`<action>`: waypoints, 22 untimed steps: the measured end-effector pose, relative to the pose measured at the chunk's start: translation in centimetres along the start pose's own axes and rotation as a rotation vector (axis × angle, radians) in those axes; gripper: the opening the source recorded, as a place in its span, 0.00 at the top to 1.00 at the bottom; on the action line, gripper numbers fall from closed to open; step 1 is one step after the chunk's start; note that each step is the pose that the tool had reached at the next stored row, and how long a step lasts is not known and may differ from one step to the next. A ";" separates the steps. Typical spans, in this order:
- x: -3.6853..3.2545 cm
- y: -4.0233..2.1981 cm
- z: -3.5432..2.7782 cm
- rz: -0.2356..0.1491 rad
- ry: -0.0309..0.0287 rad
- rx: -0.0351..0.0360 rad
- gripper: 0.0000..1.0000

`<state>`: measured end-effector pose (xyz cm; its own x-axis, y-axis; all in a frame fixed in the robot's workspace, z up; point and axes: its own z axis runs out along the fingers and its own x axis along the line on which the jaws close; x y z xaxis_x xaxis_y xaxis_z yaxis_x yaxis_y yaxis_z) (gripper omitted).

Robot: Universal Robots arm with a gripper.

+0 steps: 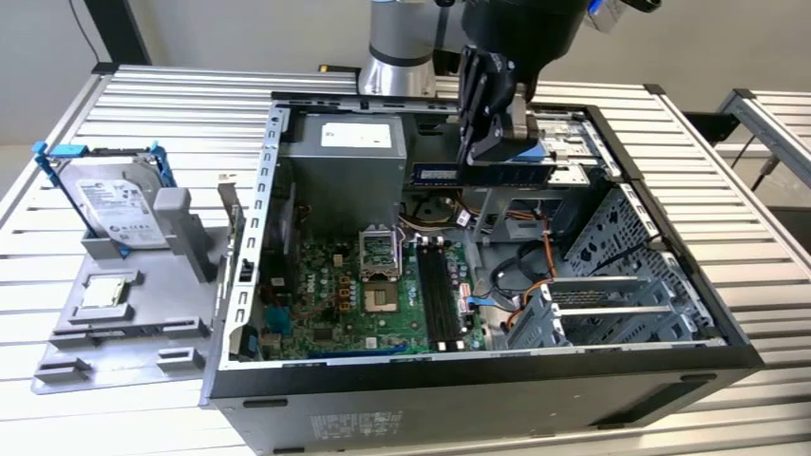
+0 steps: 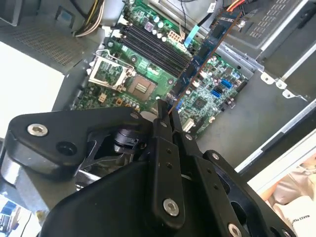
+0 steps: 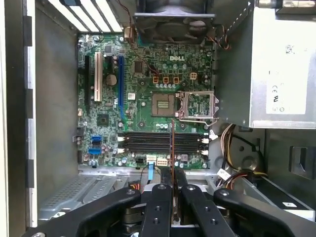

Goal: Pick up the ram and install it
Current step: 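Insert the ram into the slot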

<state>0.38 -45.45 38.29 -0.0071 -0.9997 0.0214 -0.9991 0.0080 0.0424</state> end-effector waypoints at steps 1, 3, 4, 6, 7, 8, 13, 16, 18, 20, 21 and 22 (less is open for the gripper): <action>-0.11 -0.03 0.14 0.001 -0.0001 -0.0001 1.00; -0.16 -0.04 0.19 0.002 -0.0002 0.0001 1.00; -0.16 -0.04 0.19 0.002 -0.0002 0.0001 1.00; -0.16 -0.04 0.18 0.002 0.0000 0.0001 1.00; -0.16 -0.04 0.18 0.002 0.0000 0.0001 1.00; -0.16 -0.04 0.18 0.002 0.0000 0.0002 1.00; -0.16 -0.04 0.18 0.002 0.0001 0.0001 1.00; -0.16 -0.04 0.18 0.002 0.0001 0.0001 1.00; -0.16 -0.04 0.18 0.003 0.0002 0.0001 1.00; -0.17 -0.04 0.18 0.021 -0.0007 -0.0003 1.00; -0.17 -0.04 0.18 0.034 -0.0012 -0.0006 1.00; -0.16 -0.04 0.18 0.047 -0.0017 -0.0008 1.00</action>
<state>0.41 -45.29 38.10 -0.0540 -0.9983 0.0217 -0.9976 0.0549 0.0422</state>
